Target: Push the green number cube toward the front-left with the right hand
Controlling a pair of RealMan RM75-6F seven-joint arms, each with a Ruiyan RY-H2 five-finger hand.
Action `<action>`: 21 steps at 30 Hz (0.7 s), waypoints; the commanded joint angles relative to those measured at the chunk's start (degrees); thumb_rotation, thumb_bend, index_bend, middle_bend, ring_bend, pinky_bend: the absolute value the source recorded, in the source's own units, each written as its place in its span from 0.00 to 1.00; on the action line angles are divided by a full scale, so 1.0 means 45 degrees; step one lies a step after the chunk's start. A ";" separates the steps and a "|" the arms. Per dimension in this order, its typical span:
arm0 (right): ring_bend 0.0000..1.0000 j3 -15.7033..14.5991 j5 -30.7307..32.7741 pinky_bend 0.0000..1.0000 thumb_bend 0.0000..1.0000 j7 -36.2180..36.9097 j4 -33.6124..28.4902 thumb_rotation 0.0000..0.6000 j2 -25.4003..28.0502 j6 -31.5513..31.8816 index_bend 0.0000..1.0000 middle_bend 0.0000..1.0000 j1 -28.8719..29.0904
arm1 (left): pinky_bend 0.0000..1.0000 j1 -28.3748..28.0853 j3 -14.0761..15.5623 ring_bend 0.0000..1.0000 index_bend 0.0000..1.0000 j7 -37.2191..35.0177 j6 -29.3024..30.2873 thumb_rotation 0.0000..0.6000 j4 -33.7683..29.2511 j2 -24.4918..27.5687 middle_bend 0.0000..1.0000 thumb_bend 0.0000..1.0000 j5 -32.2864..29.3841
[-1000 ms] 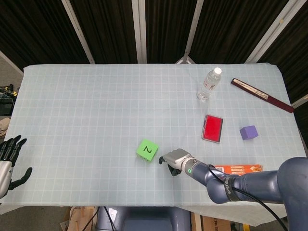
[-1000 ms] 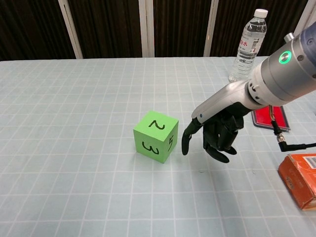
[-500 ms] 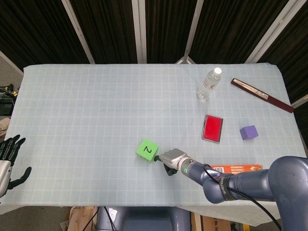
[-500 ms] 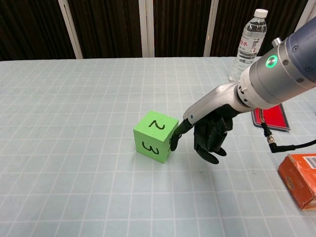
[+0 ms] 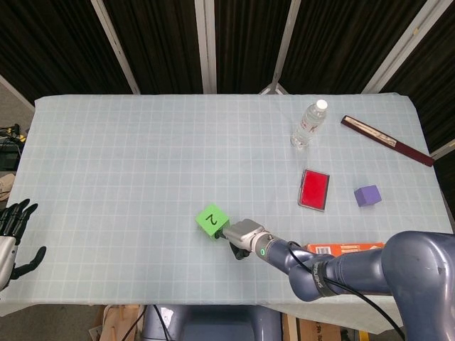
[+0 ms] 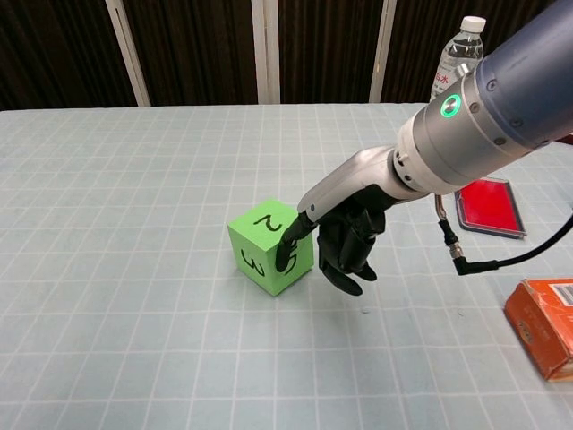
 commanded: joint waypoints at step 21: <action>0.61 0.1042 0.0231 0.40 1.00 0.2100 0.1797 1.00 -0.1517 -0.1412 0.09 0.64 0.0446 | 0.04 -0.0042 -0.0047 0.00 0.07 -0.0714 -0.0040 1.00 0.0104 0.0226 0.00 0.44 -0.0041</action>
